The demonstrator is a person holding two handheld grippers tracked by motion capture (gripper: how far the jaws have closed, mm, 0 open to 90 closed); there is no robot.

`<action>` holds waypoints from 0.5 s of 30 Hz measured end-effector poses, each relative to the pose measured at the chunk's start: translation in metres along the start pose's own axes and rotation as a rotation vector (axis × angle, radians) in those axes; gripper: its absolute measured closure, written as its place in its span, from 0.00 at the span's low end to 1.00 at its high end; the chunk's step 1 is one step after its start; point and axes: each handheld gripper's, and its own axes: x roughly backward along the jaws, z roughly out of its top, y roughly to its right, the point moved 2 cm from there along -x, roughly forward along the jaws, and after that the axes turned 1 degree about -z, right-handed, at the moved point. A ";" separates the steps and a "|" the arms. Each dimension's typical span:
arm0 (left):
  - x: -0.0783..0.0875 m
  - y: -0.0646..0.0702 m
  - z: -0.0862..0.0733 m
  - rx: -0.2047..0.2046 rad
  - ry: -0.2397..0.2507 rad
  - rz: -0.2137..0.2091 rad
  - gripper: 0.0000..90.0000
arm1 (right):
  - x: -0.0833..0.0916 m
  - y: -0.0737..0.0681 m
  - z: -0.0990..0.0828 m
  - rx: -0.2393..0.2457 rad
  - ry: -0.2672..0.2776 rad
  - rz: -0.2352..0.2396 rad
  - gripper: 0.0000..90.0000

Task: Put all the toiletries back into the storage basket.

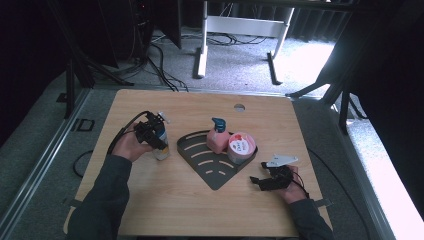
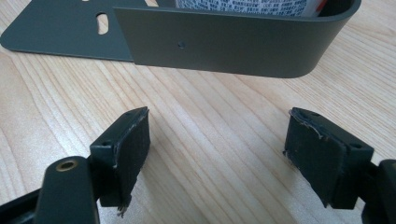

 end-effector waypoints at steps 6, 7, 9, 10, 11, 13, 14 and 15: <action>0.000 0.000 0.000 -0.002 -0.002 -0.002 0.62 | 0.000 0.000 0.000 0.001 0.000 0.000 0.25; 0.001 0.000 0.000 -0.001 0.000 -0.002 0.62 | 0.000 0.000 0.000 0.000 0.000 0.000 0.25; 0.002 0.000 0.001 -0.002 0.000 -0.004 0.62 | 0.000 0.000 0.000 -0.001 0.000 0.001 0.25; 0.002 0.000 0.001 0.003 0.005 -0.005 0.62 | 0.000 0.000 0.000 0.000 0.000 0.001 0.25; 0.003 0.000 0.001 0.003 0.004 -0.006 0.62 | 0.000 0.000 0.000 0.000 0.000 0.000 0.25; 0.004 0.001 0.001 0.000 0.006 -0.003 0.62 | 0.000 0.000 0.000 0.001 0.000 0.000 0.25; 0.005 0.001 0.001 0.000 0.005 -0.004 0.62 | 0.000 0.000 0.000 0.001 0.000 0.000 0.25; 0.005 0.001 0.002 0.000 0.007 -0.006 0.62 | 0.000 0.000 0.000 0.001 0.000 0.000 0.25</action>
